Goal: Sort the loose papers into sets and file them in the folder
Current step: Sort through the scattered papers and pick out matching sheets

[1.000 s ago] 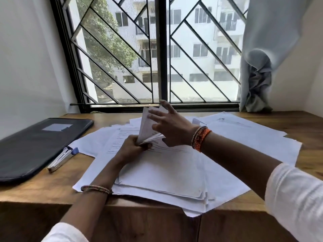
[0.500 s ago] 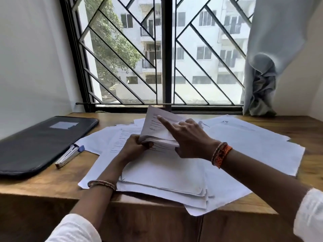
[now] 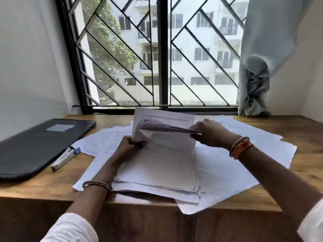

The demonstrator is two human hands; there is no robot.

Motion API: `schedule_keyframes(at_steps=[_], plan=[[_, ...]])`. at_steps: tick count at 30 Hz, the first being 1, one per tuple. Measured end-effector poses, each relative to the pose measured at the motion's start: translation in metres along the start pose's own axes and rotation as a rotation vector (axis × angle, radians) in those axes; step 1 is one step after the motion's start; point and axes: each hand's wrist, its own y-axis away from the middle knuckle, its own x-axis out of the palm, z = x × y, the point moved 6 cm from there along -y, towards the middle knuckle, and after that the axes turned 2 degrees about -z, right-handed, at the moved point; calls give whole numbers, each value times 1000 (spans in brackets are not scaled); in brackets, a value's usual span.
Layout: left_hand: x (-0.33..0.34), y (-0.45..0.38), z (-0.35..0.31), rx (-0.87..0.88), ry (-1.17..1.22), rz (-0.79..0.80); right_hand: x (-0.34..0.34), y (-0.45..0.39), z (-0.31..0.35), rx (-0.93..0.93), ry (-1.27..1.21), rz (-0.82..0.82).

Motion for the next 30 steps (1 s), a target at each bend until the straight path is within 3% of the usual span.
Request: schedule_keyframes(at_steps=[2,4,9,14,16,19,20,22,24,25,28,30], plan=[[0,-2,3,-12,12,3,10,22,14,-58,118,-224],[0,-6,5,-13,20,13,24,35,26,-135,100,-336],[-5,-9,13,-54,-26,3,38,38,22,-115,-88,-366],[-4,-4,6,-37,-14,-1,37,39,8,-88,-69,-443],[-2,-3,4,-52,22,-20,38,42,-7,-1,-153,-555],[-1,1,1,-71,74,-62,38,42,-35,327,-641,-711],[-2,2,-1,-73,110,-72,43,38,-41,453,-857,-651],[-5,2,-5,-69,184,-89,61,27,-41,615,-1245,-378],[-7,3,-7,-95,203,-132,74,17,-22,572,-1492,-59],[-9,4,-8,-105,202,-178,76,14,-13,513,-1541,26],[-12,9,-6,-228,312,-231,78,5,-2,469,-1606,-30],[4,12,-5,-352,528,-4,79,3,-3,518,-1546,-150]])
